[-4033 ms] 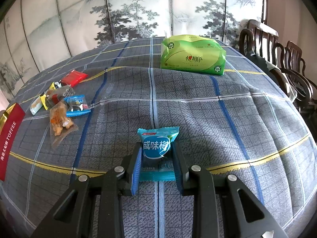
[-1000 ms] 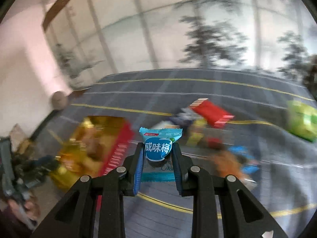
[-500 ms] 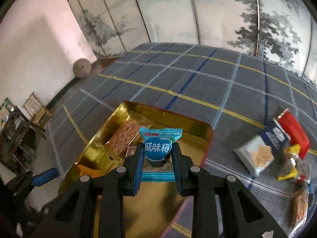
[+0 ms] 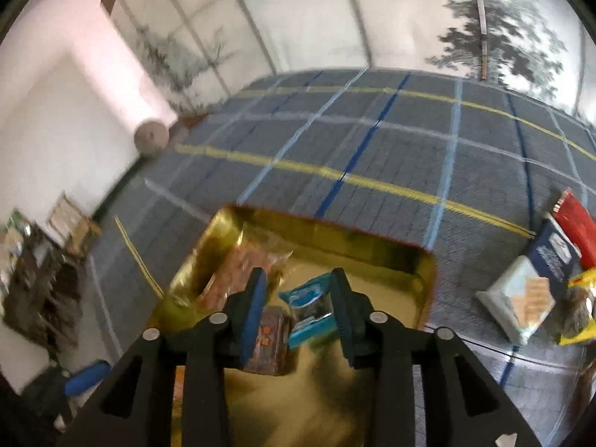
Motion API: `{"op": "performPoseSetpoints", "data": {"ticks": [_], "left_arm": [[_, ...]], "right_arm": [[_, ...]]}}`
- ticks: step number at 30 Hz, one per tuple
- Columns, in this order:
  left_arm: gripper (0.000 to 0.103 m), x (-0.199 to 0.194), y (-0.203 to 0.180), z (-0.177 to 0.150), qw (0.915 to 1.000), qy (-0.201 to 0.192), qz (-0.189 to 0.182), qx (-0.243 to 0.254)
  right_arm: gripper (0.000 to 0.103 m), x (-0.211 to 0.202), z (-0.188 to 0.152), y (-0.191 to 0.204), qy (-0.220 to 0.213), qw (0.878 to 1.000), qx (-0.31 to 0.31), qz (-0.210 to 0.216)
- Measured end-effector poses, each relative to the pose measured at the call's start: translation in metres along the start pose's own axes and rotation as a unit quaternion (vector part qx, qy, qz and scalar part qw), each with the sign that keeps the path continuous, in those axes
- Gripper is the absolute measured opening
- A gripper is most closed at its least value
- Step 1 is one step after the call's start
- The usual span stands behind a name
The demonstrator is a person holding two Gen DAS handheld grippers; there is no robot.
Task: Organize snacks
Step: 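Grasp the blue soda cracker pack with the right gripper and lift it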
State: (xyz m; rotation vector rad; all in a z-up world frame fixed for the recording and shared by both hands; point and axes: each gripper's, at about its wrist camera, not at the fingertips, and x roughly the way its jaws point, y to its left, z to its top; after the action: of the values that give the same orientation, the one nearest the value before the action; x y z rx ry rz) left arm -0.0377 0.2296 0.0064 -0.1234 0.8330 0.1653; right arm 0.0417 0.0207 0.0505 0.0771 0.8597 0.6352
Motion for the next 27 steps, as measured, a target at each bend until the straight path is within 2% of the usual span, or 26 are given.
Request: {"op": "performPoseSetpoints", "data": {"ticks": [1,2,3,4,5,8,11,13,15,16,18,21,24,27], "left_arm": [[0.061,-0.002,-0.001,0.0,1.0,-0.003,0.0,0.001],[0.061,-0.003,-0.001,0.001,1.0,-0.005,0.0,0.002],[0.061,-0.004,-0.001,0.002,1.0,-0.006,0.0,0.002],[0.061,-0.004,-0.001,0.003,1.0,-0.007,-0.003,0.0],[0.061,-0.004,-0.002,0.003,1.0,-0.008,-0.006,-0.001],[0.061,-0.003,-0.006,0.004,0.9997,-0.006,-0.023,-0.005],[0.061,-0.006,-0.014,0.001,0.9995,-0.008,-0.029,0.011],[0.061,-0.009,-0.016,0.0,0.9993,-0.013,-0.026,0.021],[0.061,-0.011,-0.017,-0.001,0.9991,-0.015,-0.034,0.021],[0.061,-0.011,-0.017,-0.001,0.999,-0.014,-0.038,0.02],[0.061,-0.011,-0.016,-0.001,0.9988,-0.012,-0.044,0.018],[0.061,-0.01,-0.015,-0.003,0.9986,-0.011,-0.048,0.02],[0.061,-0.006,-0.013,-0.004,0.9986,-0.003,-0.049,0.021],[0.061,-0.003,-0.011,-0.004,0.9985,0.003,-0.052,0.017]], "right_arm": [[0.038,-0.006,0.006,0.001,-0.015,1.0,0.011,-0.003],[0.046,-0.017,0.01,-0.007,-0.036,0.999,0.031,-0.012],[0.051,-0.033,0.01,-0.027,-0.057,0.996,0.062,-0.022],[0.062,-0.04,0.008,-0.048,-0.07,0.993,0.096,-0.029],[0.068,-0.043,0.005,-0.073,-0.069,0.989,0.125,-0.034],[0.068,-0.039,-0.002,-0.138,-0.036,0.978,0.194,-0.068],[0.068,-0.037,-0.007,-0.183,-0.002,0.966,0.249,-0.066],[0.068,-0.044,-0.008,-0.213,0.016,0.96,0.264,-0.092],[0.067,-0.043,-0.007,-0.224,0.031,0.956,0.279,-0.089],[0.066,-0.045,-0.01,-0.232,0.042,0.953,0.282,-0.1],[0.068,-0.049,-0.009,-0.236,0.062,0.945,0.282,-0.151],[0.068,-0.058,-0.009,-0.257,0.077,0.94,0.293,-0.158],[0.069,-0.069,-0.01,-0.272,0.091,0.936,0.282,-0.193],[0.059,-0.08,-0.009,-0.278,0.104,0.932,0.255,-0.234]]}}
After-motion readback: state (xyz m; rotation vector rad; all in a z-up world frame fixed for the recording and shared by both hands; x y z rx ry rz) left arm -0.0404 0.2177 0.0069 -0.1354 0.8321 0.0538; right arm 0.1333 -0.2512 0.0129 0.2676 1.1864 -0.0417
